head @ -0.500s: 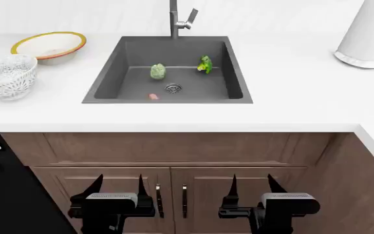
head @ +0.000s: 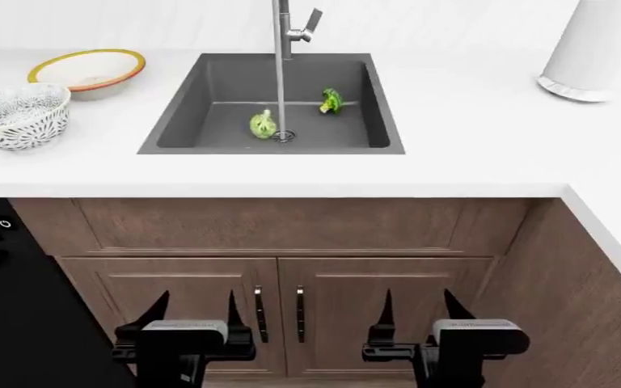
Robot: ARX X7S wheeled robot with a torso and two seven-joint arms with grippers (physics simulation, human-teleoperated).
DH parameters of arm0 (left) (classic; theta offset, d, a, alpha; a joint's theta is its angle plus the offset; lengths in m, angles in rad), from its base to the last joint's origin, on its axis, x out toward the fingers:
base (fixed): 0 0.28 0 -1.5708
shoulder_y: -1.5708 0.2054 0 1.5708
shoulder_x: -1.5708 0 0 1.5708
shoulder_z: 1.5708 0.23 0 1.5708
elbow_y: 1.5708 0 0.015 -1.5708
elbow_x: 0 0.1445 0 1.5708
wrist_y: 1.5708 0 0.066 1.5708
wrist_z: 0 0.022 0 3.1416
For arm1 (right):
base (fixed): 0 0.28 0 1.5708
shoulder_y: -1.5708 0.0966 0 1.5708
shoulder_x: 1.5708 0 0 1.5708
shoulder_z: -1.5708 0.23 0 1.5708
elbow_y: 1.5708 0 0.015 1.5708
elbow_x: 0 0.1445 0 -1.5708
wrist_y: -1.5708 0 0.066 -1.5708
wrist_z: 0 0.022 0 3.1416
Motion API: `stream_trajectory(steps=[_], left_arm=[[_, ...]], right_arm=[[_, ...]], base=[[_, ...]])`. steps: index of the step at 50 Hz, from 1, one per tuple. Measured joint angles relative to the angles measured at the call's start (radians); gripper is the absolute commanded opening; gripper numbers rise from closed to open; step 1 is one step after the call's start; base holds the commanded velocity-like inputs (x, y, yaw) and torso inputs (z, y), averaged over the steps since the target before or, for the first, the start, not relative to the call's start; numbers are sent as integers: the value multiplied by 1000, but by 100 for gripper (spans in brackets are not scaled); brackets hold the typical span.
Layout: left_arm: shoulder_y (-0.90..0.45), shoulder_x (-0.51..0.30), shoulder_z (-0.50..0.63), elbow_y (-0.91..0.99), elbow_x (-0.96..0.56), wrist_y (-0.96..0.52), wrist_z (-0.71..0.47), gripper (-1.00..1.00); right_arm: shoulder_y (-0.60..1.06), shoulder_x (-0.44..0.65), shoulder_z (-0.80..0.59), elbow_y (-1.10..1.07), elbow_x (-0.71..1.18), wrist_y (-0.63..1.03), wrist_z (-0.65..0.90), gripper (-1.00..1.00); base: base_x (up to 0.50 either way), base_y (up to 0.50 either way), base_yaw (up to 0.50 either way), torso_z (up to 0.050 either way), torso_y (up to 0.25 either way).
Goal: Pick the sweet potatos and broccolis from the sink and place them in one bowl. Place the broccoli in the other bowl. Then turn off the sink faucet.
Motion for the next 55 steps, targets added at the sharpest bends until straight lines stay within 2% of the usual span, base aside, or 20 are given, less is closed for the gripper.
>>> stream_trajectory(steps=[16, 30, 55], left_arm=[[3, -29, 27, -8, -21, 14, -23, 100], [10, -53, 44, -5, -43, 27, -31, 100], [4, -68, 85, -1, -67, 51, -51, 100]], right_arm=[[0, 25, -31, -3, 25, -6, 22, 100], [5, 42, -55, -1, 27, -6, 49, 100], [12, 67, -87, 4, 34, 9, 87, 100]], base=[[114, 433, 0, 0, 0], [280, 79, 0, 0, 0], [10, 0, 0, 49, 0]])
